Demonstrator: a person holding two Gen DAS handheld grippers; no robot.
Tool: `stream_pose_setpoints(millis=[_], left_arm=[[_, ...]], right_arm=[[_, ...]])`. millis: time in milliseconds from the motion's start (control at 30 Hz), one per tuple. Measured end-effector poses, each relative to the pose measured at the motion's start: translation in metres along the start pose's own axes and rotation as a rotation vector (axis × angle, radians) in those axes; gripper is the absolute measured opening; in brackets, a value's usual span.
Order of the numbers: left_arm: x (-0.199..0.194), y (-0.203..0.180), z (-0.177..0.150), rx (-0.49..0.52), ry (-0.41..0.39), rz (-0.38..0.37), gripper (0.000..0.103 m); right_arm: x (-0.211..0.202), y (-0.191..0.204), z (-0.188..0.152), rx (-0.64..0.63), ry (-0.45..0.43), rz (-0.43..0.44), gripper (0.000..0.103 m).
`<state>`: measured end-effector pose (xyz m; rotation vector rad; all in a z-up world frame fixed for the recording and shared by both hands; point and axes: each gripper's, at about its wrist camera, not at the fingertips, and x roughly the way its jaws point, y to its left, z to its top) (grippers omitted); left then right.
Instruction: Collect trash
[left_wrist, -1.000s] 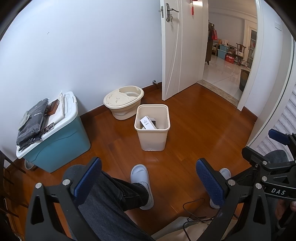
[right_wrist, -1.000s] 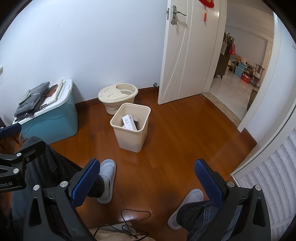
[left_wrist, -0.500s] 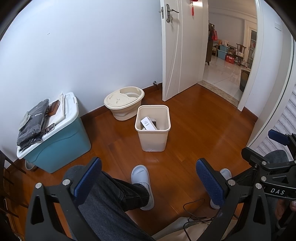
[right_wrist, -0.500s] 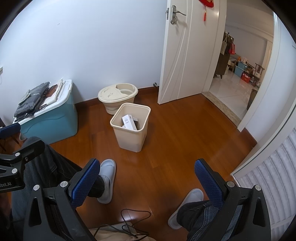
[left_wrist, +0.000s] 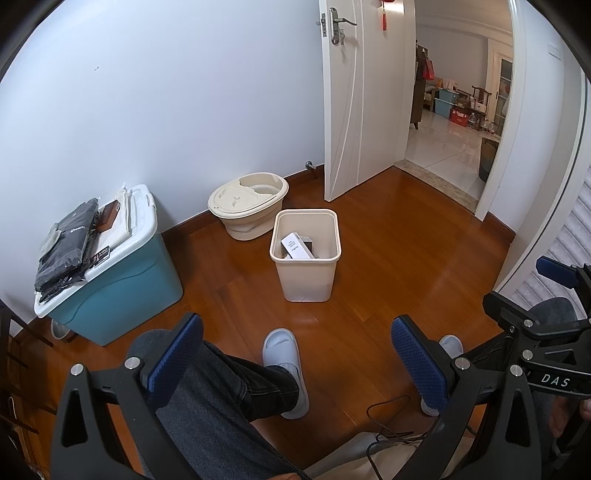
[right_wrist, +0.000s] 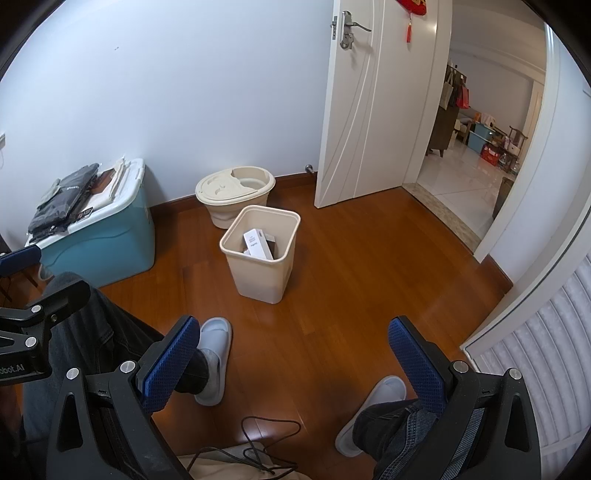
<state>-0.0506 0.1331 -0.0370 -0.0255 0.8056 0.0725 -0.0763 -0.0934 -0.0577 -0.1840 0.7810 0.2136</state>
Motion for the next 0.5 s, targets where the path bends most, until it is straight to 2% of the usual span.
stream_pose_setpoints(millis=[200,333,500], left_arm=[[0.0003,0.0006,-0.0004,-0.014,0.004,-0.002,0.103],[-0.0032,0.0024,-0.0029,-0.032,-0.019,0.038,0.103],[-0.0069,0.0001,-0.0015,-0.025,-0.037,0.011,0.103]], right_arm=[[0.0008,0.0035,0.0009,0.001,0.001,-0.005,0.103],[0.0011,0.0041,0.0010,0.008,0.003,-0.008,0.103],[0.0028,0.0070,0.0001,0.018,0.014,-0.012,0.103]])
